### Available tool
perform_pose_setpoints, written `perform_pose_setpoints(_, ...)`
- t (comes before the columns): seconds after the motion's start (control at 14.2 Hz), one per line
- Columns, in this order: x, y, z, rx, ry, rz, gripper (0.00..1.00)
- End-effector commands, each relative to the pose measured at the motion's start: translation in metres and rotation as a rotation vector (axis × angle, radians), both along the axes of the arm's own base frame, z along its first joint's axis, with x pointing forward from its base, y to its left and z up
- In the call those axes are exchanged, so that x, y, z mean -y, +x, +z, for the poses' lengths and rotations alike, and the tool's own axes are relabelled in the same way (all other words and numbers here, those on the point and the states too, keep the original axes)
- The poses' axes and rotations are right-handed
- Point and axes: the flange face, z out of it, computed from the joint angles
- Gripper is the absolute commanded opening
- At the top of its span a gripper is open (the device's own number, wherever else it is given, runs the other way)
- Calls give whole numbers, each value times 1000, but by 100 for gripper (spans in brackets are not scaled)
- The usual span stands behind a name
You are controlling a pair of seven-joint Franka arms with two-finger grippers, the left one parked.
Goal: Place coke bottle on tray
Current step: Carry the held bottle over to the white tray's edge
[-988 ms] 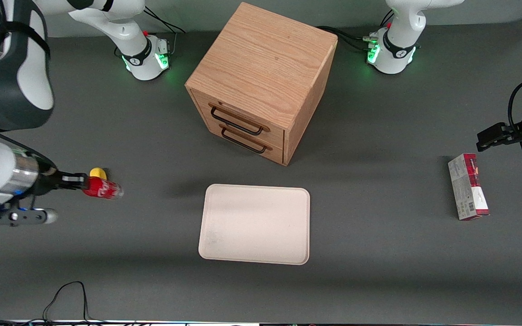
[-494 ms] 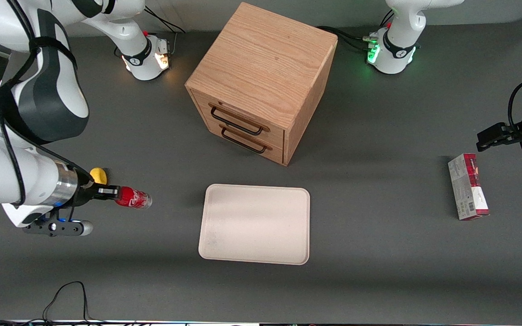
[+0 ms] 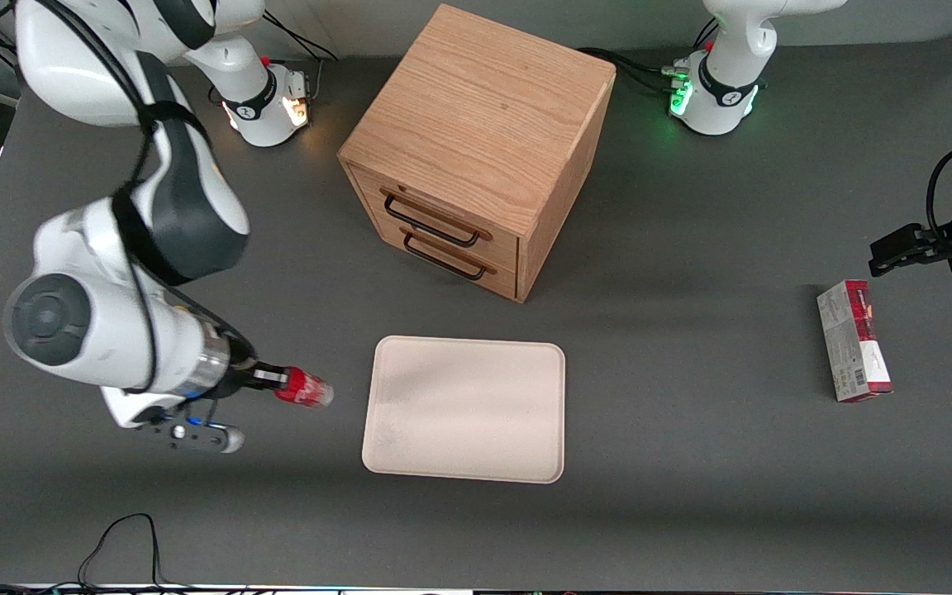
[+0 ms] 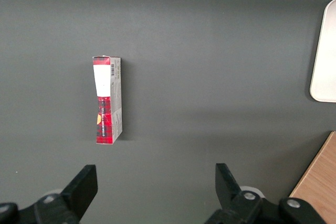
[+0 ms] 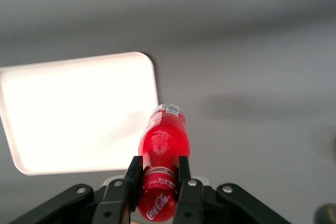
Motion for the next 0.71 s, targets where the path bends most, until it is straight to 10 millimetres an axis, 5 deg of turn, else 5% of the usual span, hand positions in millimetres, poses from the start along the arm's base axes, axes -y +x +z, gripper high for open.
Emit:
perform_pose_setpoints(0.0, -38, 12, -31, 55, 12, -53, 0)
perform_pose_setpoints(0.64, -82, 19, -116, 117, -42, -60, 0)
